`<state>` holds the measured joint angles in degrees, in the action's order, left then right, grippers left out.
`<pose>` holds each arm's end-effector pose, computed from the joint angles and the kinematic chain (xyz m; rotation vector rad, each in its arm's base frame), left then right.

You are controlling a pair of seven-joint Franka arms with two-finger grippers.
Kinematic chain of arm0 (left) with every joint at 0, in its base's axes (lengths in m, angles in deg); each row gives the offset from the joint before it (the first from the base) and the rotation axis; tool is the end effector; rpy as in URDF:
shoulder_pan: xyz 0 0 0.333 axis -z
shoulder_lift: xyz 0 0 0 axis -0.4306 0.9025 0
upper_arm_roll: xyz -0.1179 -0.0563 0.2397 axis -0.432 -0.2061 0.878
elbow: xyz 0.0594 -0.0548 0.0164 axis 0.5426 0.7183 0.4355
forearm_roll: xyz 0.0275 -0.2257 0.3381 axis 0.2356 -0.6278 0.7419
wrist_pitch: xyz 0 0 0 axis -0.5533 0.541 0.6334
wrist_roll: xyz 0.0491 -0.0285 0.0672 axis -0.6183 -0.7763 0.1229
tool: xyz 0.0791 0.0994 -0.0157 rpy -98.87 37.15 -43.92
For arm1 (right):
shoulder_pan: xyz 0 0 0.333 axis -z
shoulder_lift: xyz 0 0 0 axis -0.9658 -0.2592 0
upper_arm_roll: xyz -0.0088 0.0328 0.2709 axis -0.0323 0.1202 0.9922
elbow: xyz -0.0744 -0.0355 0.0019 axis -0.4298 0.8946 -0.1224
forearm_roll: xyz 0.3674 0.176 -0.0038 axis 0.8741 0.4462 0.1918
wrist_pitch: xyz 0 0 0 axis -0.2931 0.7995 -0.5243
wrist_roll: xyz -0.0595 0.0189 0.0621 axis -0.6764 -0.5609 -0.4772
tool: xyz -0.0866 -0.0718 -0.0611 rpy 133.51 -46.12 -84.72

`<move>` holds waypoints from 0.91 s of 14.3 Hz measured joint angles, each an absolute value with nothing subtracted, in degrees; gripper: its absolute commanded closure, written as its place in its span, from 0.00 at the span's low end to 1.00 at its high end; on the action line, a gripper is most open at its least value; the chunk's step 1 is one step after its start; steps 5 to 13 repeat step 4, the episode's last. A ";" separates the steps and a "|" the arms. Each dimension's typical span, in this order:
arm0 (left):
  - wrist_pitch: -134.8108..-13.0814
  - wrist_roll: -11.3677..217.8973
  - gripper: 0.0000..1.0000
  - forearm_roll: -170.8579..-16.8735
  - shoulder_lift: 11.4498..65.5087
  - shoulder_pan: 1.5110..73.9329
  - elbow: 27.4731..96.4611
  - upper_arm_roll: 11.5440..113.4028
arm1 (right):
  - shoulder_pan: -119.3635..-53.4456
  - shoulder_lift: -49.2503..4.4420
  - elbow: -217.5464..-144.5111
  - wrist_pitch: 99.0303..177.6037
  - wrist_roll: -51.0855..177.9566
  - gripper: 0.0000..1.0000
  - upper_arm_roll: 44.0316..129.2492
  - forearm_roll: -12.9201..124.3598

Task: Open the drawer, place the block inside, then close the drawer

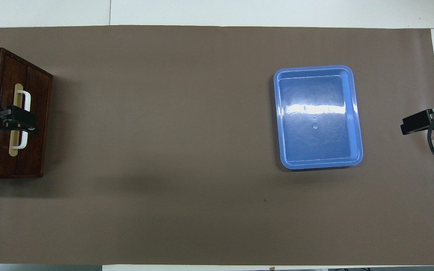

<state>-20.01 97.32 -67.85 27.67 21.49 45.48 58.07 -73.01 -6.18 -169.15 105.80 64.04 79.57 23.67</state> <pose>0.5492 -0.0314 0.5390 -3.1006 -0.1657 0.1977 0.5517 -0.0211 0.5491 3.1166 0.1519 -0.1637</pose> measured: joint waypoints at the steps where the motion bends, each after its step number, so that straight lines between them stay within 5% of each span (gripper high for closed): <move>1: -20.27 97.32 0.00 -67.88 27.67 21.49 45.45 58.15 | -73.01 -6.18 -169.15 105.80 64.04 0.00 79.57 23.90; 13: -20.96 97.31 0.00 -68.03 27.67 21.49 45.42 58.38 | -73.01 -6.18 -169.15 105.80 64.04 0.00 79.57 23.99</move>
